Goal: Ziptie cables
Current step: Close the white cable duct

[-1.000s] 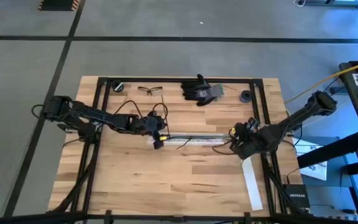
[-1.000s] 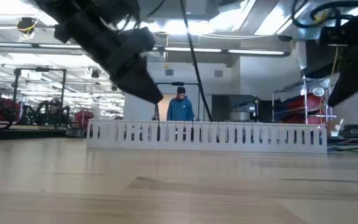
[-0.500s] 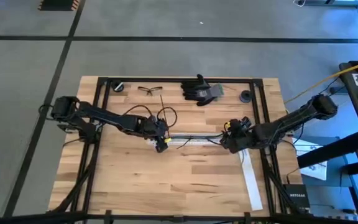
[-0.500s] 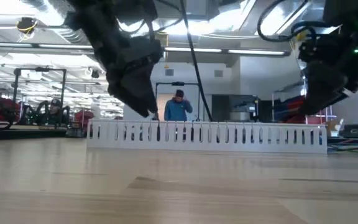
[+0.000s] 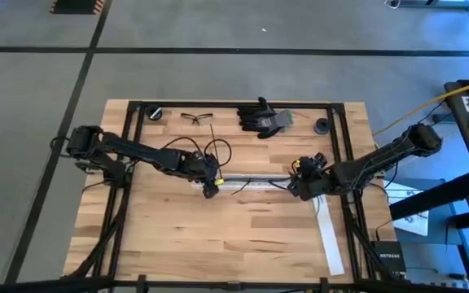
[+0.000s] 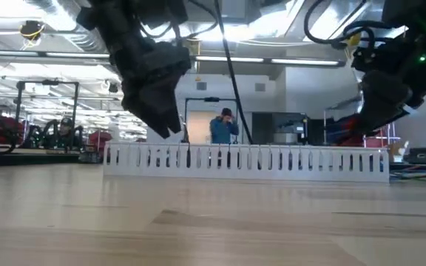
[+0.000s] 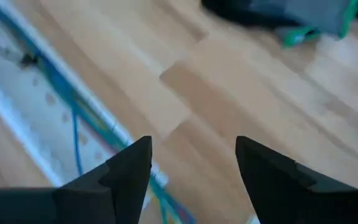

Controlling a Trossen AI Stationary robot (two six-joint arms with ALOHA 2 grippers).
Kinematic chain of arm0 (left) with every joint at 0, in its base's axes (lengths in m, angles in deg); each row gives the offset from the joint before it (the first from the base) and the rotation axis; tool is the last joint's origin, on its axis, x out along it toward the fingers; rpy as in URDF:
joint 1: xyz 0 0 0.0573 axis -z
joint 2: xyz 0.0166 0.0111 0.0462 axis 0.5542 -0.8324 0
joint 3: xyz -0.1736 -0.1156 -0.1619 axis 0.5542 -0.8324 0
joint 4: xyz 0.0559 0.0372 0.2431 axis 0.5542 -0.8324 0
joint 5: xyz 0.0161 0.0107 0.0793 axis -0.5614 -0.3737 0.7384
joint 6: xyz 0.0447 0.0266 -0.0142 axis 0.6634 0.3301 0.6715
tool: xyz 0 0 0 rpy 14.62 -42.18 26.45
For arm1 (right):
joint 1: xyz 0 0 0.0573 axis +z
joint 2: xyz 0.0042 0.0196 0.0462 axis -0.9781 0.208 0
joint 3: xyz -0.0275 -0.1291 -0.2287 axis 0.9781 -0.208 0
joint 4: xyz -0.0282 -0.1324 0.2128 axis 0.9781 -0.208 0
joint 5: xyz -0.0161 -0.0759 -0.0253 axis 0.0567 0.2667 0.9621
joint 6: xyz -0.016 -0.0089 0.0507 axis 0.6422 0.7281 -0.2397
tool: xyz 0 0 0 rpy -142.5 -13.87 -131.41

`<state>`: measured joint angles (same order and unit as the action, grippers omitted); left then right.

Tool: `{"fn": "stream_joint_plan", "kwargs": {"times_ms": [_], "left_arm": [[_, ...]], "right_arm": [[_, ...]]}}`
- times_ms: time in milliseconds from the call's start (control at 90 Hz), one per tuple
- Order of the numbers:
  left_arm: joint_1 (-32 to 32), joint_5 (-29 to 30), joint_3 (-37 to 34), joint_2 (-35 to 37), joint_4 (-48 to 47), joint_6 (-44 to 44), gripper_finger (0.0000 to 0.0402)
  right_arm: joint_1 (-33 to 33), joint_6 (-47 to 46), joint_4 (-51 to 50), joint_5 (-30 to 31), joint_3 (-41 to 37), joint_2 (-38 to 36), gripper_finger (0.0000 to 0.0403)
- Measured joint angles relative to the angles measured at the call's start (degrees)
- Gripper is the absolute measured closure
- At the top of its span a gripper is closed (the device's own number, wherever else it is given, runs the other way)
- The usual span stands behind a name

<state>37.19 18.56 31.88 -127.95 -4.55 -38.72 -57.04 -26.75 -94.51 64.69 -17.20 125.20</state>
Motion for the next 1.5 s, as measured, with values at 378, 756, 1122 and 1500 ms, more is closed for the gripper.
{"fn": "stream_joint_plan", "kwargs": {"times_ms": [378, 756, 1122, 1500], "left_arm": [[2.87, 3.55, 0.00, 5.36, -6.38, 10.67, 0.0165], [3.75, 8.01, -2.52, 5.38, -7.68, 15.00, 0.0165], [4.39, 7.06, -7.11, 5.29, -3.03, 12.56, 0.0165], [4.34, 3.28, -7.56, 5.29, 0.07, 13.83, 0.0165]], "right_arm": [[0.02, -8.76, -23.30, -16.51, 11.38, -0.11, 0.0183], [6.49, -31.00, -28.11, -37.51, 10.68, 1.04, 0.0183], [16.00, -36.52, -26.80, -34.21, 10.70, 9.52, 0.0159], [20.26, -42.94, -13.92, -37.12, 3.91, 12.42, 0.0093]]}}
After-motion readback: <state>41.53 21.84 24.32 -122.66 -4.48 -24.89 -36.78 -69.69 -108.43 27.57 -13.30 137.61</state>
